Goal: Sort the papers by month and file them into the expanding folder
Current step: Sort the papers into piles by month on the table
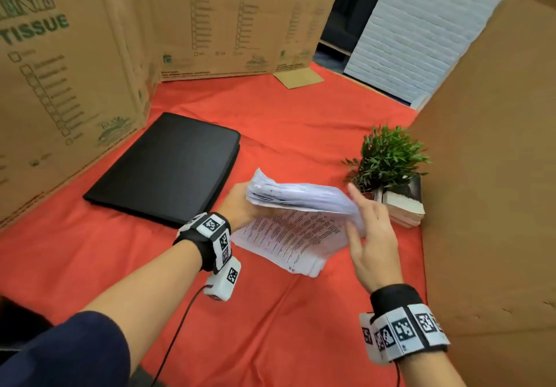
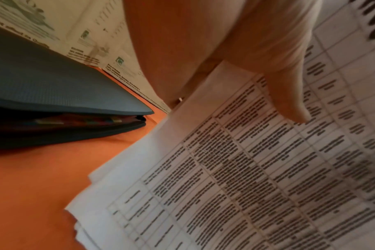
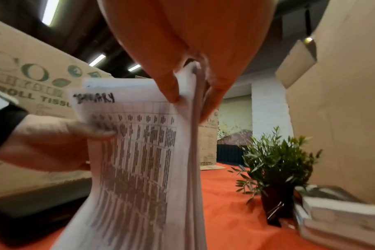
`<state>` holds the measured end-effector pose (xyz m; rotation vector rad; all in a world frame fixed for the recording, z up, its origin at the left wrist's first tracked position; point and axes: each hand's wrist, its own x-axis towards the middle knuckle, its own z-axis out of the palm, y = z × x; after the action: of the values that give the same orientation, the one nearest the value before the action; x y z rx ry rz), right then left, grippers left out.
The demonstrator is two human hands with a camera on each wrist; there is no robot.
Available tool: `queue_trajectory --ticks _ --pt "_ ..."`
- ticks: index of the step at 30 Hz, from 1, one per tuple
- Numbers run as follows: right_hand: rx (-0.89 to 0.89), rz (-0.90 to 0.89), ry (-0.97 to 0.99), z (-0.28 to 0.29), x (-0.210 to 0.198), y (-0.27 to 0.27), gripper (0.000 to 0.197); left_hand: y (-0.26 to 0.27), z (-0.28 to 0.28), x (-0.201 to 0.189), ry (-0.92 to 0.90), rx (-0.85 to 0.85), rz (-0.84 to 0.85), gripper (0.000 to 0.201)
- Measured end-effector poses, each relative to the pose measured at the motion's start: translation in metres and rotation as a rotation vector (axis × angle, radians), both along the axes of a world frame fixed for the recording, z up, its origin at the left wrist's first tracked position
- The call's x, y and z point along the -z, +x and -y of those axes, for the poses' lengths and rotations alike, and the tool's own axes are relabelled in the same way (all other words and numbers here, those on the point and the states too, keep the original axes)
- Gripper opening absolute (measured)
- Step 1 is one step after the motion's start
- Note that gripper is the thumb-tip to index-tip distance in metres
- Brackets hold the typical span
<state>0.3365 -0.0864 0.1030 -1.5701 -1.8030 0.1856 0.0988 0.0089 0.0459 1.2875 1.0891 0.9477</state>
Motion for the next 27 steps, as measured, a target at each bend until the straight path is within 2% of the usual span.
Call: queue_trajectory --ticks 2,4,5,7,9,10,13,14,15,18,20,22,24,25,27 --pt "0.023 -0.35 -0.042 -0.001 0.002 0.001 0.079 0.0 -0.001 0.004 0.024 -0.033 -0.066 0.027" --pt "0.068 -0.783 -0.128 -0.003 0.009 0.003 0.084 -0.003 -0.002 0.003 0.008 -0.063 0.0 0.023" --pt "0.072 -0.876 -0.21 -0.004 0.018 0.004 0.078 -0.006 -0.002 0.002 -0.02 -0.059 0.06 0.025" --pt "0.075 -0.809 -0.394 -0.007 0.037 0.001 0.054 -0.012 -0.002 -0.002 -0.095 -0.017 0.175 0.04" --pt "0.096 -0.726 -0.434 -0.012 0.049 -0.006 0.026 -0.015 -0.002 -0.003 -0.14 0.026 0.232 0.046" --pt "0.109 -0.707 -0.409 -0.016 0.049 -0.012 0.02 -0.016 -0.001 -0.002 -0.16 0.018 0.242 0.046" --pt "0.134 -0.643 -0.309 -0.028 0.043 -0.021 0.019 -0.018 -0.007 0.002 -0.209 -0.061 0.239 0.043" --pt "0.153 -0.635 -0.289 -0.03 0.041 -0.021 0.019 -0.02 -0.012 0.007 -0.194 -0.094 0.157 0.043" --pt "0.185 -0.636 -0.278 -0.03 0.04 -0.02 0.02 -0.023 -0.018 0.012 -0.153 -0.131 -0.017 0.046" --pt "0.349 -0.633 -0.286 -0.024 0.042 -0.013 0.024 -0.041 -0.033 0.034 -0.037 -0.284 -0.817 0.065" --pt "0.462 -0.616 -0.327 -0.016 0.048 -0.005 0.022 -0.058 -0.039 0.052 -0.085 -0.313 -1.148 0.08" --pt "0.548 -0.581 -0.405 -0.008 0.058 0.002 0.028 -0.073 -0.04 0.073 -0.145 -0.279 -1.318 0.1" --pt "0.611 -0.547 -0.494 -0.001 0.07 0.009 0.034 -0.082 -0.039 0.091 -0.194 -0.233 -1.434 0.106" --pt "0.636 -0.533 -0.543 0.003 0.078 0.012 0.036 -0.085 -0.039 0.096 -0.212 -0.221 -1.476 0.102" --pt "0.673 -0.508 -0.621 0.008 0.09 0.015 0.04 -0.085 -0.037 0.102 -0.198 -0.195 -1.557 0.08"
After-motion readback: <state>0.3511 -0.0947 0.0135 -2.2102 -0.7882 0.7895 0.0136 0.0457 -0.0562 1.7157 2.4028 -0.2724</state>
